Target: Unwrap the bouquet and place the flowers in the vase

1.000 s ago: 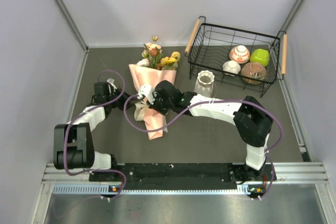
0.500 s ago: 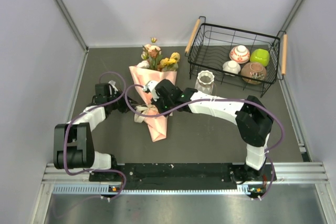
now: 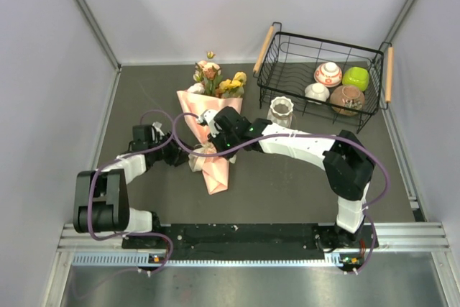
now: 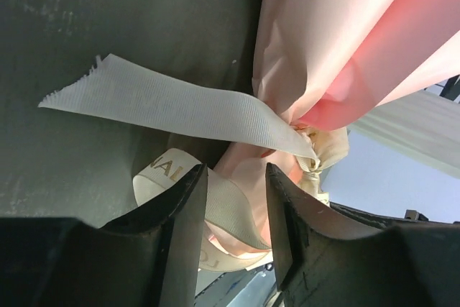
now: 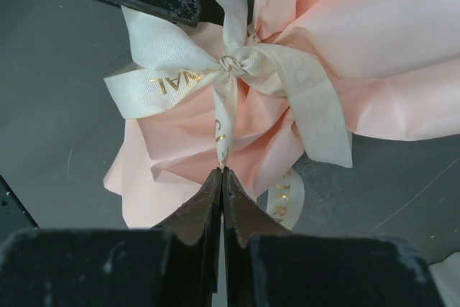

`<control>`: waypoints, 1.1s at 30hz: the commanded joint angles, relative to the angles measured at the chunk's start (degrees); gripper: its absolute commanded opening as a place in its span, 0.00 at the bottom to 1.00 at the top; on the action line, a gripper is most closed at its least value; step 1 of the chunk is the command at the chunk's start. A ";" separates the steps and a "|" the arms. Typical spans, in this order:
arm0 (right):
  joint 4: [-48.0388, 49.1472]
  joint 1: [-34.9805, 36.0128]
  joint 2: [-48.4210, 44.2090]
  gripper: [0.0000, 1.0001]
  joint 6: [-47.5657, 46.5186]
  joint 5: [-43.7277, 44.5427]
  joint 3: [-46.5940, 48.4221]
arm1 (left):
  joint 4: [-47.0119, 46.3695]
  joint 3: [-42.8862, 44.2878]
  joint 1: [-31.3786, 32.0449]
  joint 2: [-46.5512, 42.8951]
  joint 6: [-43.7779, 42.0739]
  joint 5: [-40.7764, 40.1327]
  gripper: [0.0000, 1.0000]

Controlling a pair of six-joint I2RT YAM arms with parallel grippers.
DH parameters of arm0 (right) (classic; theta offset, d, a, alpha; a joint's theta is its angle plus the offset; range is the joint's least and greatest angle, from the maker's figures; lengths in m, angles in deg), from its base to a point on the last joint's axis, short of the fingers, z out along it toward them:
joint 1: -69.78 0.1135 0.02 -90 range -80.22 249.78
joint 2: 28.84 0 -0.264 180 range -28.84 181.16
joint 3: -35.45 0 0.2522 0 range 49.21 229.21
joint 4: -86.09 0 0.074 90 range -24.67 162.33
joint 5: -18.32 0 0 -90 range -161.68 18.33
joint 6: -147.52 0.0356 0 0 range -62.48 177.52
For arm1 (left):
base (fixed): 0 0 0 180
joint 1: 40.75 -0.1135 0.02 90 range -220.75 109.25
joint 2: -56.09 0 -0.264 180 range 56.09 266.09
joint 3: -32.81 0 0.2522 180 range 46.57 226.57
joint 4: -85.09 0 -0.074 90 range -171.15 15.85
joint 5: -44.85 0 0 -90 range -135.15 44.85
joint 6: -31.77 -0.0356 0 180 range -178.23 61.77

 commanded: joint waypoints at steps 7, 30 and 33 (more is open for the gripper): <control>0.94 -0.27 -2.06 0.00 -0.94 -2.30 3.01 | -7.77 -6.13 -5.08 -3.63 5.41 -1.92 0.54; 1.47 -0.27 -1.01 0.00 -0.59 -4.24 4.24 | -29.65 -12.54 -8.16 11.57 25.18 0.12 0.53; 1.47 -0.27 -1.01 0.00 -0.33 -4.59 4.50 | -32.64 -14.13 -7.46 11.57 27.12 -1.65 0.50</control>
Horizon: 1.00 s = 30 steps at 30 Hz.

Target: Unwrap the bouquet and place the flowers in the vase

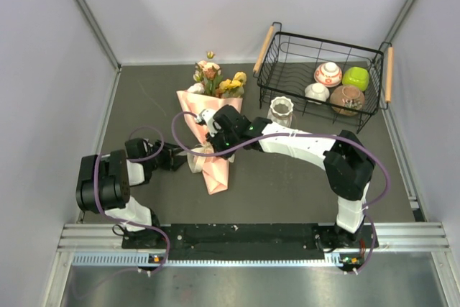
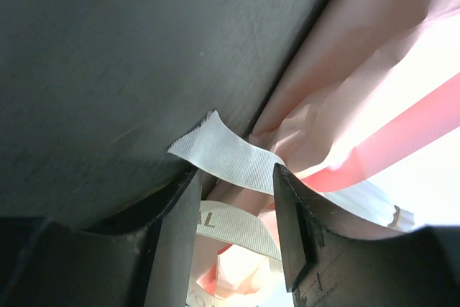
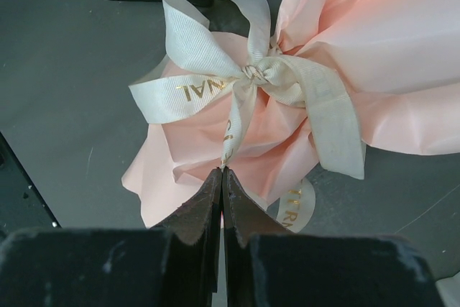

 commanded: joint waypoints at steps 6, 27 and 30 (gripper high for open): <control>1.34 -0.27 -0.92 0.00 0.22 -1.66 3.65 | -5.09 -2.81 2.26 -0.21 6.50 -9.30 0.49; 1.51 -0.18 -4.26 0.00 -1.71 4.57 -1.44 | 9.92 3.77 2.70 -16.19 -3.51 -18.79 0.00; 1.51 -0.18 -5.31 0.00 -1.62 6.42 -2.41 | 18.97 7.54 2.61 -22.70 -8.08 -22.22 0.00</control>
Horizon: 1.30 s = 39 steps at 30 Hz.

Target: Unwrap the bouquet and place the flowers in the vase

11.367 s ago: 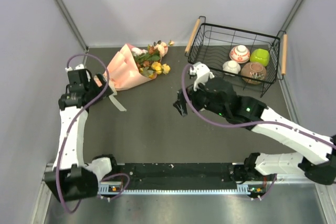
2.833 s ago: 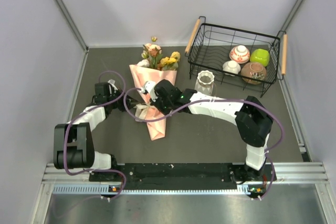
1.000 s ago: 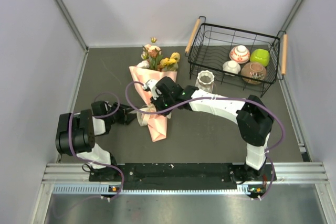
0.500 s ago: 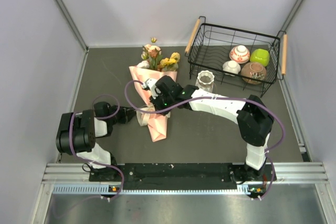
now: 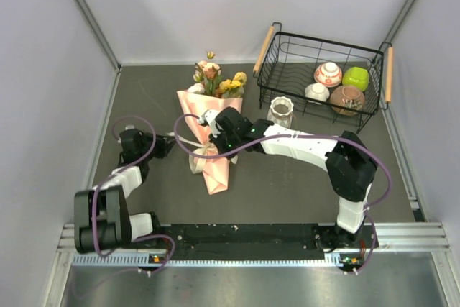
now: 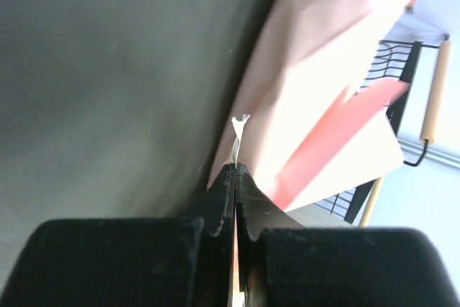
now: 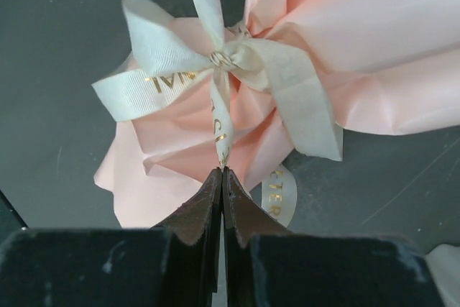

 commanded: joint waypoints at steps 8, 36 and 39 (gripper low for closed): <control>1.16 -0.18 -6.13 0.00 1.38 10.98 -4.63 | 25.25 12.05 -0.06 -18.04 -14.48 -11.08 0.00; -1.39 -0.18 -39.52 0.00 -0.55 16.16 -24.49 | 37.56 32.96 -0.94 -27.46 -26.00 -15.58 0.00; -1.47 -0.18 -43.82 0.00 0.06 20.03 -27.48 | 37.82 35.42 -0.94 -26.93 -25.82 -12.85 0.00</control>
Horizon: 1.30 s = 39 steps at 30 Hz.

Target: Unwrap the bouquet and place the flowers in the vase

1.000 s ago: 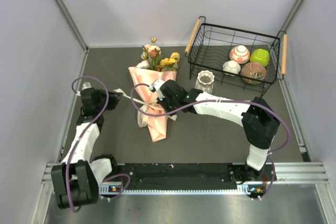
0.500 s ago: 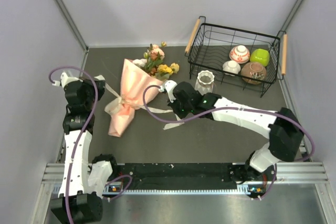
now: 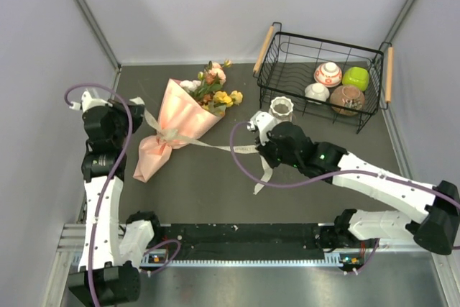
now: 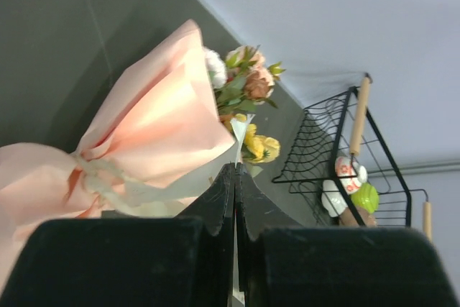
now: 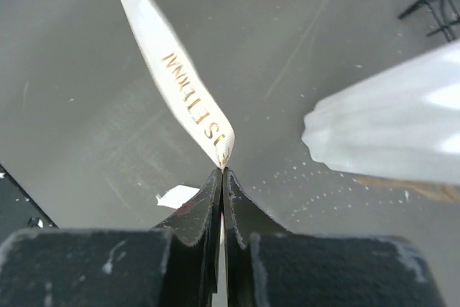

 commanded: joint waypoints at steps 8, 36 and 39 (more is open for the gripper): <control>-1.13 -0.18 -12.63 0.00 2.43 10.79 -7.49 | 0.81 12.50 -0.17 0.48 -1.05 2.52 0.00; -2.89 -0.27 -27.14 0.00 7.09 21.43 -13.12 | 22.52 28.43 -0.35 5.76 -21.09 -39.33 0.40; -2.89 -0.27 -27.49 0.00 7.27 21.70 -12.86 | 22.61 27.02 -0.35 5.76 -22.15 -36.53 0.86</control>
